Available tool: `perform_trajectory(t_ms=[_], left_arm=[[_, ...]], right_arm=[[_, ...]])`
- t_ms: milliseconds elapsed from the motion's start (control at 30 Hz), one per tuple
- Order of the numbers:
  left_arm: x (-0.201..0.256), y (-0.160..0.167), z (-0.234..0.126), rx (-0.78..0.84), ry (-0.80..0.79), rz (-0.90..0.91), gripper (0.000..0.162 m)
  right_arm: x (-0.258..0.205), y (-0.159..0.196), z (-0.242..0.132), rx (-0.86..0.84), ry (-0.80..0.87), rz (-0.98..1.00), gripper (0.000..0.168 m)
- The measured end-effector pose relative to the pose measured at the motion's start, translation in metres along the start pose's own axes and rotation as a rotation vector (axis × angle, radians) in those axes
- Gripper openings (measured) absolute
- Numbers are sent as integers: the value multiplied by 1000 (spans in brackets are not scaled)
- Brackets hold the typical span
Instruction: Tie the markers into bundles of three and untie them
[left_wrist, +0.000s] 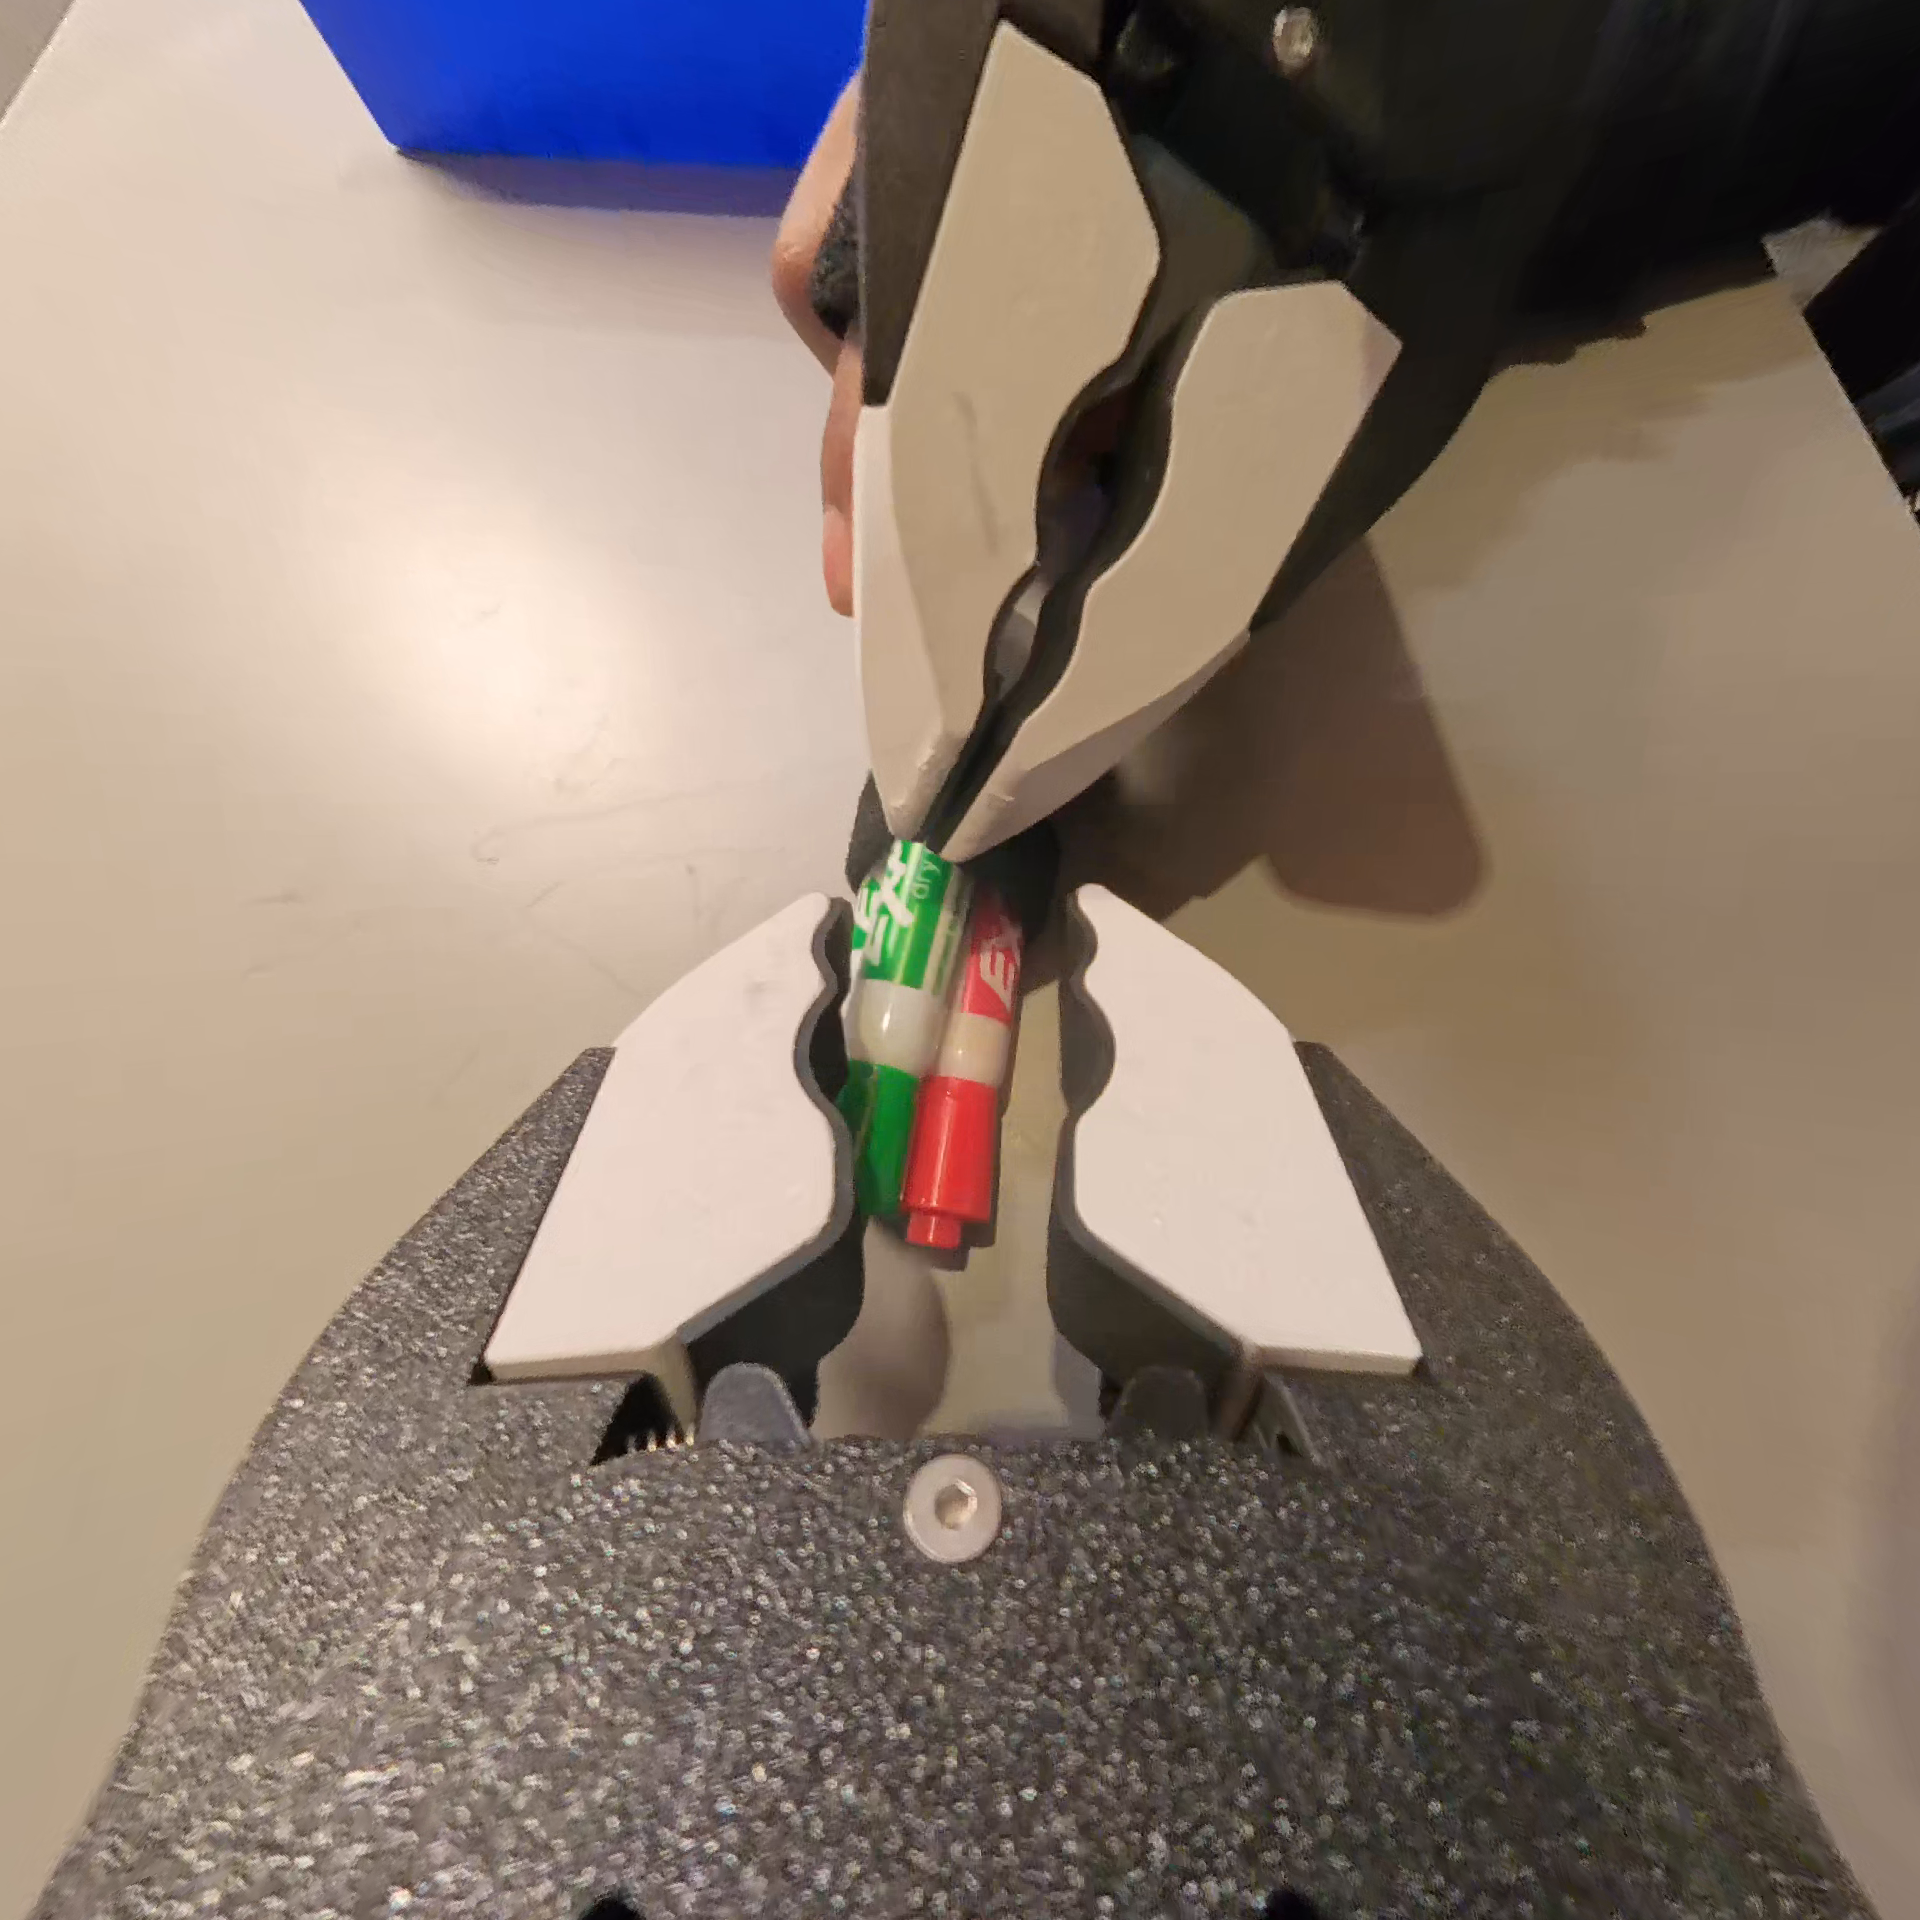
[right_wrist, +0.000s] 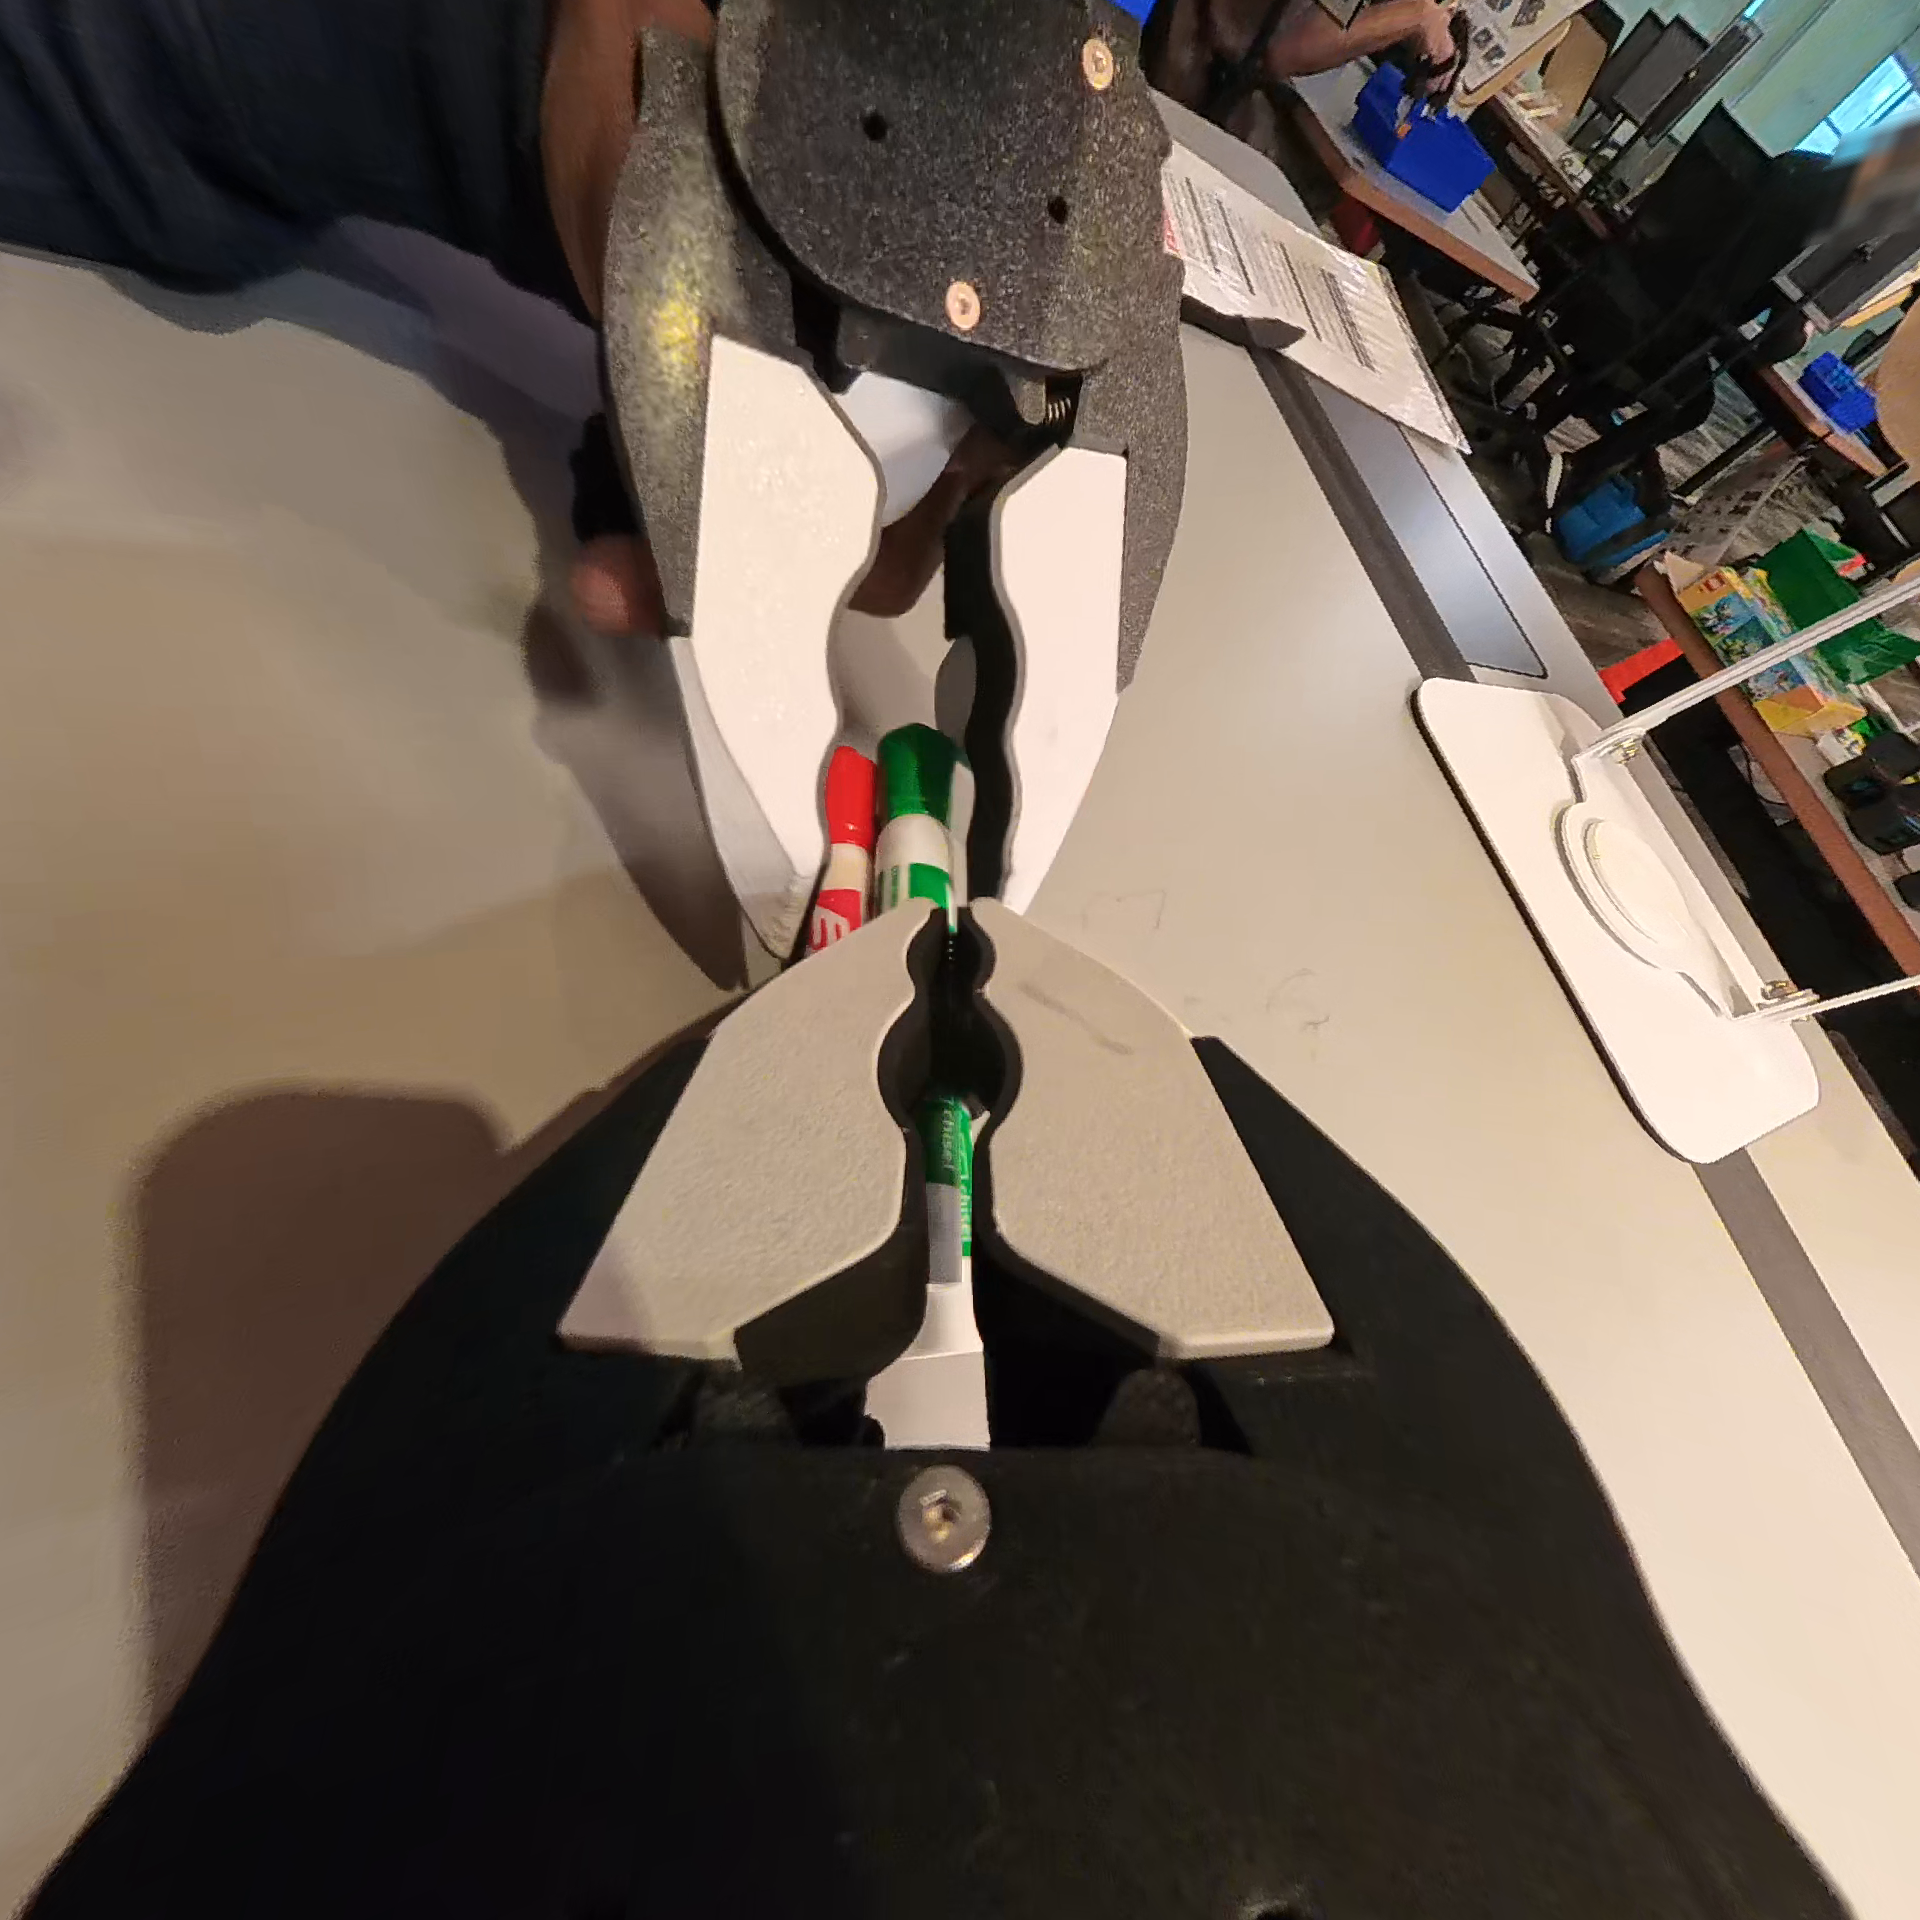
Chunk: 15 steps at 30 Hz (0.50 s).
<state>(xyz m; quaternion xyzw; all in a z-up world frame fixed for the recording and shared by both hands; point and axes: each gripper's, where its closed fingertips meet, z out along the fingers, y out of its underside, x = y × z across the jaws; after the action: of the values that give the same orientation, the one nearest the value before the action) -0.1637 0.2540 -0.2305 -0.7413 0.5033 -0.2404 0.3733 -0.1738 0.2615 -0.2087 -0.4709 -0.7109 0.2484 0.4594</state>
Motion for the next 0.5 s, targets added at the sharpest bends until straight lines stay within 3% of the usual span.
perform_trajectory(t_ms=[200, 500], left_arm=[[-5, 10, 5, -67, -38, 1, 37], [-3, -1, 1, -13, -48, 65, 27]], right_arm=[[-1, 0, -2, 6, 0, -5, 1], [-5, -1, -6, 30, -34, -11, 1]])
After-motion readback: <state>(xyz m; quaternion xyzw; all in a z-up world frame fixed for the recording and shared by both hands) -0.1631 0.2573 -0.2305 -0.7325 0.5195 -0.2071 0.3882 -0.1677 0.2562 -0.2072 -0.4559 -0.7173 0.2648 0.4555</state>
